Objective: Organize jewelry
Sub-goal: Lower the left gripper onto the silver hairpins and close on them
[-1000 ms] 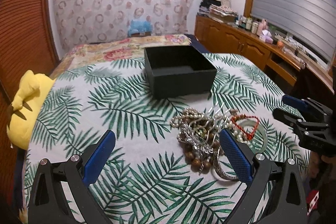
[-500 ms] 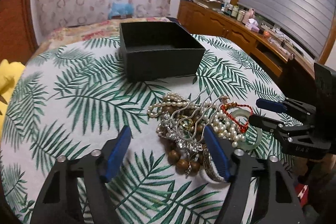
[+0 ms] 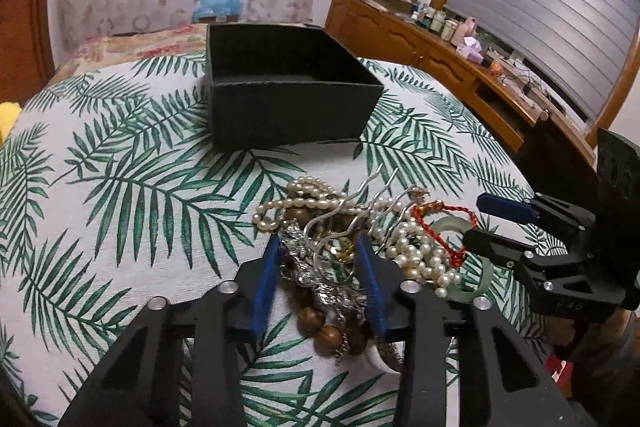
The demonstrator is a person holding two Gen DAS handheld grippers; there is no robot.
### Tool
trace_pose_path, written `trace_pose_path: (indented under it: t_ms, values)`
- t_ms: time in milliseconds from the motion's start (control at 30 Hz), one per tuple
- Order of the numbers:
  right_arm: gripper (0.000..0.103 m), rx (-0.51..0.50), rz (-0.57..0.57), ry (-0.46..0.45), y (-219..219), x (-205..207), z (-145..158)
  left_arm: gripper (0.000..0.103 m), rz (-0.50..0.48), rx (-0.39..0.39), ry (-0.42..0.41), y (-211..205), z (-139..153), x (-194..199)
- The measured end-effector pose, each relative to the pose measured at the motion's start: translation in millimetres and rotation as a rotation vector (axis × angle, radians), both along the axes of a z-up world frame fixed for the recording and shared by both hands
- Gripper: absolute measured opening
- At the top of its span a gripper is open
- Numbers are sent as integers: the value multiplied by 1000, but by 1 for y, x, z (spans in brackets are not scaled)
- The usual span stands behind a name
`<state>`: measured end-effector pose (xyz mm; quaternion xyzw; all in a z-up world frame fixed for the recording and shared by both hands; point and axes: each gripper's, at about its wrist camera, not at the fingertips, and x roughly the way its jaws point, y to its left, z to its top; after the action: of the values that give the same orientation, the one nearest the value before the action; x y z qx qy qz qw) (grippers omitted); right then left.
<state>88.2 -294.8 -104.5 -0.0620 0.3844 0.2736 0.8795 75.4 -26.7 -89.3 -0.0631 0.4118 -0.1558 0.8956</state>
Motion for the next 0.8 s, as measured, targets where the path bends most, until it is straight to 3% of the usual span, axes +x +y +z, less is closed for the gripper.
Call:
trace_pose_path:
  t_ms: [433, 800]
  values:
    - [58, -7, 9, 8, 1, 2, -4, 8, -4, -17, -113, -4, 27, -23]
    - [35, 13, 23, 47, 1, 12, -5, 8, -17, -15, -169, -8, 46, -32]
